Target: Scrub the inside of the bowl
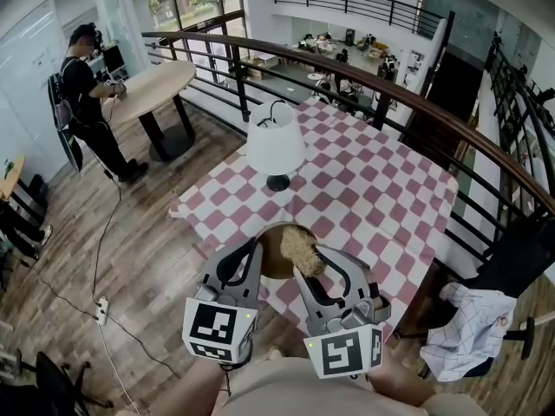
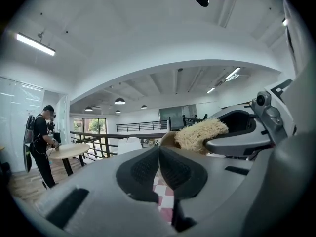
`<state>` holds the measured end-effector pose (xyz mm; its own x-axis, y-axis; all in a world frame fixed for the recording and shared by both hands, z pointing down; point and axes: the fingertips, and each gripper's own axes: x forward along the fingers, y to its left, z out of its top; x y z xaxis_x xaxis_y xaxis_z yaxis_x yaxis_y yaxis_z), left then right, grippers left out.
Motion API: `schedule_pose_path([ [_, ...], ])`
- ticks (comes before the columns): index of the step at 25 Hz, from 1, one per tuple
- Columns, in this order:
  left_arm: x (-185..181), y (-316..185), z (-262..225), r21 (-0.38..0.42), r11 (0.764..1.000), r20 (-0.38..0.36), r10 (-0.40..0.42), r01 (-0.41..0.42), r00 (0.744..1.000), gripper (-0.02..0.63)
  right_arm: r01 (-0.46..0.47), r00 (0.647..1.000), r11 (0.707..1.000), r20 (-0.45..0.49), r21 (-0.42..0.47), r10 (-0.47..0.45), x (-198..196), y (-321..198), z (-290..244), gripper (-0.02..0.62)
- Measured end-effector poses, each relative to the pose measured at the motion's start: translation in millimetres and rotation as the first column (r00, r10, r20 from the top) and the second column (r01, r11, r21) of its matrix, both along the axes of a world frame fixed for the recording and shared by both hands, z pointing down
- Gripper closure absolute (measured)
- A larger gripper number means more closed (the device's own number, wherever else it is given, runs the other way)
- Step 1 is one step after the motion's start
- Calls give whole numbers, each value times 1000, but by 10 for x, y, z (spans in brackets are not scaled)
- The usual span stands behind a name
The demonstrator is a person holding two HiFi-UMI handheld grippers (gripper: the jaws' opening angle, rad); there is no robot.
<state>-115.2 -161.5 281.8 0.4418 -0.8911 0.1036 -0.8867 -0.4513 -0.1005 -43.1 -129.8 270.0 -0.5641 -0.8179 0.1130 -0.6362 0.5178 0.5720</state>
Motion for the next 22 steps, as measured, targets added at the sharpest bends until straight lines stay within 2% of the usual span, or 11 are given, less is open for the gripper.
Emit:
schedule_pose_path([
  [3,-61,-28,0,-23,1000,-60,-14,12,998,588,38,998,999,43,6,-38,59,89,-45,450],
  [5,-114,-45,11,-27,999,-64,-25,24,998,588,86,992,996,97,5,-86,106,136,-117,449],
  [8,-135,-43,20,-8,1000,-20,-13,13,1000,588,123,975,992,187,-26,-116,218,172,-246,449],
  [10,-69,-19,34,-3,999,22,32,-32,999,588,124,968,991,227,-56,-109,272,160,-332,449],
  [12,54,6,53,-10,995,66,101,-101,993,586,138,967,989,225,-60,-122,271,119,-440,449],
  [15,230,48,101,-16,983,191,181,-181,965,586,168,968,984,200,-65,-152,195,33,-589,449],
  [18,306,84,191,-10,983,339,178,-186,924,586,177,974,981,161,-84,-162,70,-53,-650,448],
  [22,504,158,213,31,966,451,216,-257,866,586,203,976,970,112,-131,-189,-124,-113,-546,448],
])
